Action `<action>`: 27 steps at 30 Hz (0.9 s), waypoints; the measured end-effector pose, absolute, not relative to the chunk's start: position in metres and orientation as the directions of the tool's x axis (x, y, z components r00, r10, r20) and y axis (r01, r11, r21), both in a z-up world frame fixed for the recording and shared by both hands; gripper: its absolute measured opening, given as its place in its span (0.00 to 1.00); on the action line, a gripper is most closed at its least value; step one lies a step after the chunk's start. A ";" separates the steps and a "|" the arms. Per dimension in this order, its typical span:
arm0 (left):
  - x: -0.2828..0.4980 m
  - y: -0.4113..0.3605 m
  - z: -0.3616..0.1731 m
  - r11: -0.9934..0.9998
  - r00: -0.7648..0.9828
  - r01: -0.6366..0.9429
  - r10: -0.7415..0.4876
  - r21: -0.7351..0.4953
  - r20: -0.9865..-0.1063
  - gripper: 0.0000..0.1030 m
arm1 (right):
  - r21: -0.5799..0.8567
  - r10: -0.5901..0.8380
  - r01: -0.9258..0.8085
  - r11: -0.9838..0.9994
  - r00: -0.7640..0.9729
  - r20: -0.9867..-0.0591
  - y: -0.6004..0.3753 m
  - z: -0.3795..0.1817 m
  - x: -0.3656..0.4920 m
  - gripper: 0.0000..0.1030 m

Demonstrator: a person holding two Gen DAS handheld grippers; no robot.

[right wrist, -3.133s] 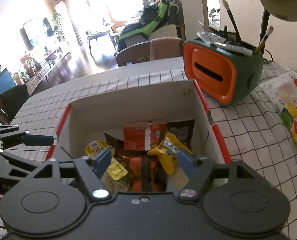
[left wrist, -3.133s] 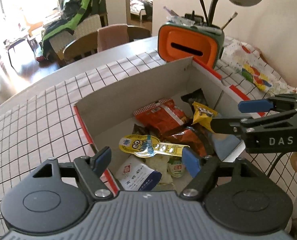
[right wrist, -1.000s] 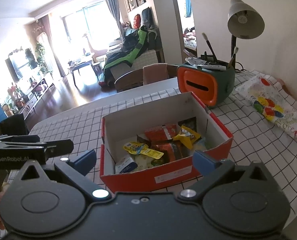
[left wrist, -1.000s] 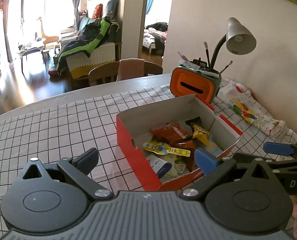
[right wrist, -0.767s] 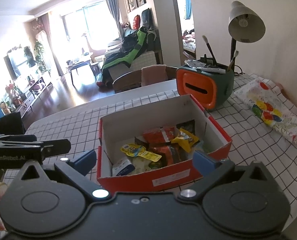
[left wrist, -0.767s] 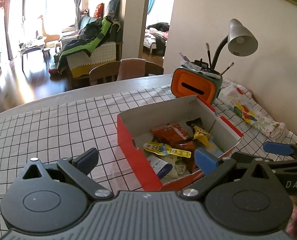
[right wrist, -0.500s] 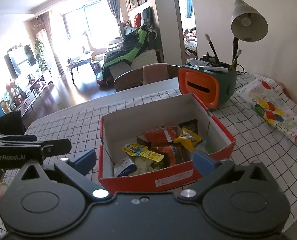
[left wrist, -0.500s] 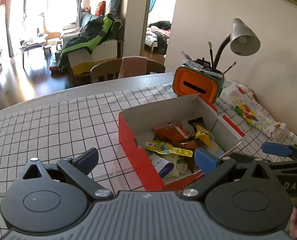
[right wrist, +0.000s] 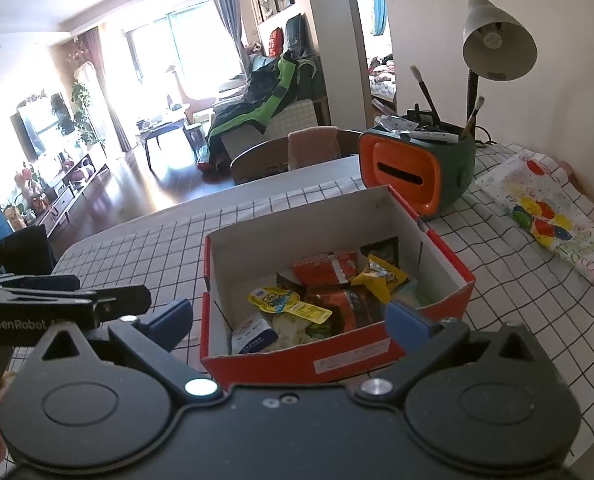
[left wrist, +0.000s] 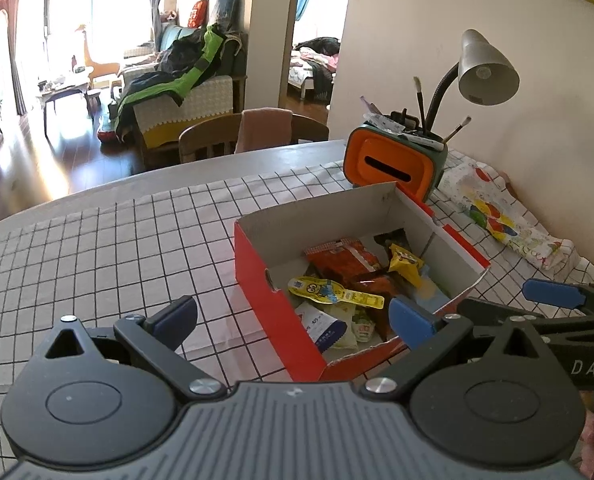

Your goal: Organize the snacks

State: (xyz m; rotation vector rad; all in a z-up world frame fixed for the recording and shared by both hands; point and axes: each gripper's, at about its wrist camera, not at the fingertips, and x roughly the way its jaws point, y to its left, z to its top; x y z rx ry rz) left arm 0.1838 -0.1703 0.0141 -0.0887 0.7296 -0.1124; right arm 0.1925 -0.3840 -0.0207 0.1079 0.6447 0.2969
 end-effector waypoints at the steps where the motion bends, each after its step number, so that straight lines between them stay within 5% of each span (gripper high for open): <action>1: 0.184 -0.170 0.014 0.989 0.736 0.072 -0.142 -0.131 -0.662 1.00 | 0.192 0.305 -0.238 0.952 0.760 -0.573 -0.385 -0.020 0.192 1.00; 27: 0.169 -0.171 0.018 0.977 0.728 0.153 -0.215 -0.151 -0.651 1.00 | 0.171 0.237 -0.170 0.971 0.797 -0.555 -0.386 -0.015 0.164 1.00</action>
